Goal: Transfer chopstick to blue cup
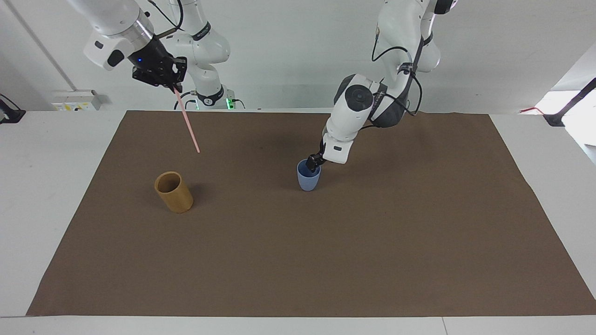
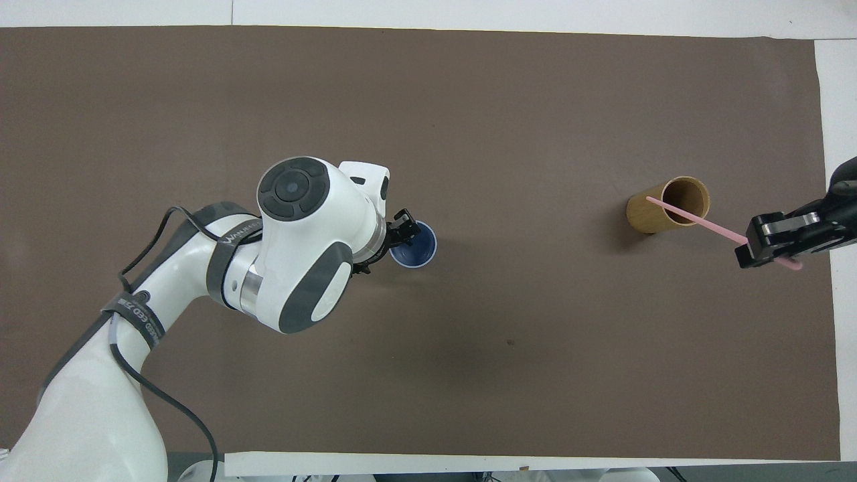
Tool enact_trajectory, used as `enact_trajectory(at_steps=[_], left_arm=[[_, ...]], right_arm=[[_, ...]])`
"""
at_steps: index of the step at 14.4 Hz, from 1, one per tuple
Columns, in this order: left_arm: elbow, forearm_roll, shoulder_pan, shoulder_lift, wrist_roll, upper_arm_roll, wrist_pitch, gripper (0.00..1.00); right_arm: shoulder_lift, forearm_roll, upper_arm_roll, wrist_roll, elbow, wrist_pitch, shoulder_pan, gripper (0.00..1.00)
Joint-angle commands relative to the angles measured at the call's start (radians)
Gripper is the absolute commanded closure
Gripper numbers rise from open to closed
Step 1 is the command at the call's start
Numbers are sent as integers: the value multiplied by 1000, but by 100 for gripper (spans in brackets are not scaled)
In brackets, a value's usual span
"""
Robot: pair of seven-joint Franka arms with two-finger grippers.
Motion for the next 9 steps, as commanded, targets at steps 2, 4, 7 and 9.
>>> enact_trajectory(at_steps=[2, 4, 7, 9], left_arm=[[46, 37, 86, -69, 24, 9, -169, 0], [45, 134, 173, -108, 196, 9, -238, 0], [51, 157, 360, -157, 515, 10, -301, 0], [51, 184, 465, -196, 735, 11, -332, 0]], right_arm=[[3, 104, 77, 334, -24, 37, 59, 100], [-35, 143, 81, 516, -120, 154, 166, 100], [-77, 258, 81, 626, -291, 365, 214, 100], [-52, 283, 81, 684, -311, 474, 266, 100]])
